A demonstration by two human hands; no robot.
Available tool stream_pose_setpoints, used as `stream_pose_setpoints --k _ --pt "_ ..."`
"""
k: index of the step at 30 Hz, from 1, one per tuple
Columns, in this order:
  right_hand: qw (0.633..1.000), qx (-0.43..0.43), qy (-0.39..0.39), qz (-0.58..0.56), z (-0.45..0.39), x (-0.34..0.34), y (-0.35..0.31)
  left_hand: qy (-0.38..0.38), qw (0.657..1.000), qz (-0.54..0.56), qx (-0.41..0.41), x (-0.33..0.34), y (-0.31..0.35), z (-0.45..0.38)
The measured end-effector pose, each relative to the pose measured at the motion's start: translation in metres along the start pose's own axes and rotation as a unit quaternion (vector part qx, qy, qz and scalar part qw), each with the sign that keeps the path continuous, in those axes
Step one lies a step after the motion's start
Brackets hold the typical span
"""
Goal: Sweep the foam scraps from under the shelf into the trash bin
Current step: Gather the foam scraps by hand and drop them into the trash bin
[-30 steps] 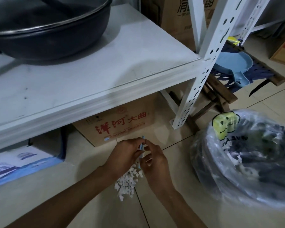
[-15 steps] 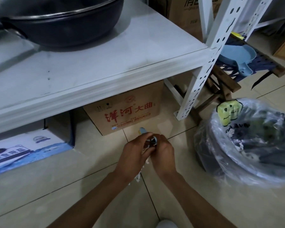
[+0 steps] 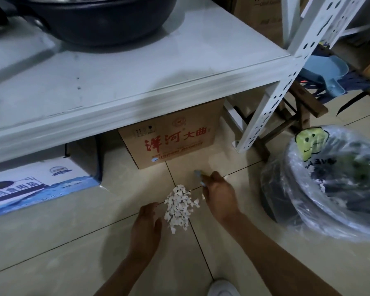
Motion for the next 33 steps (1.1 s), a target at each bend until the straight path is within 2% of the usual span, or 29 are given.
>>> stream_pose_setpoints --k 4,9,12,14,18,21,25,26,28,33 --pt "0.994 -0.086 0.02 0.059 0.036 0.026 -0.042 -0.027 0.999 -0.034 -0.016 0.004 -0.01 0.009" --pt "0.991 -0.135 0.007 0.023 0.056 0.03 -0.063 -0.035 0.999 -0.034 0.008 0.006 -0.014 0.014" --pt "0.996 -0.086 0.016 -0.007 0.036 0.003 -0.042 -0.043 0.997 -0.06 0.024 0.008 -0.022 0.015" --pt "0.998 -0.043 0.048 -0.019 0.015 -0.016 -0.018 -0.045 0.997 -0.063 0.019 0.01 -0.026 0.015" --pt "0.993 0.106 0.052 0.007 -0.025 -0.029 0.031 -0.039 0.998 -0.056 0.012 0.015 -0.03 0.015" --pt "0.992 0.113 0.025 0.044 -0.026 -0.013 0.029 -0.039 0.997 -0.06 0.014 0.017 -0.033 0.014" --pt "0.993 0.09 -0.061 -0.036 0.008 0.012 -0.013 -0.028 0.997 -0.059 0.032 0.015 -0.03 0.013" --pt "0.993 0.075 -0.06 -0.068 0.018 0.016 -0.024 -0.03 0.996 -0.067 0.047 0.015 -0.028 0.013" --pt "0.996 -0.015 -0.081 -0.038 0.039 0.028 -0.051 -0.035 0.994 -0.077 0.062 0.015 -0.028 0.013" --pt "0.988 -0.122 -0.065 0.064 0.064 0.031 -0.069 -0.043 0.994 -0.076 0.061 0.016 -0.033 0.012"
Point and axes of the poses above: each hand's wrist, its own z-axis away from the middle knuckle, its own x-axis out of the palm, y = z × x, the point moved 4 cm from there along -z, towards the middle knuckle, and after that the axes turned 13 degrees about x, right-handed, at the moved point
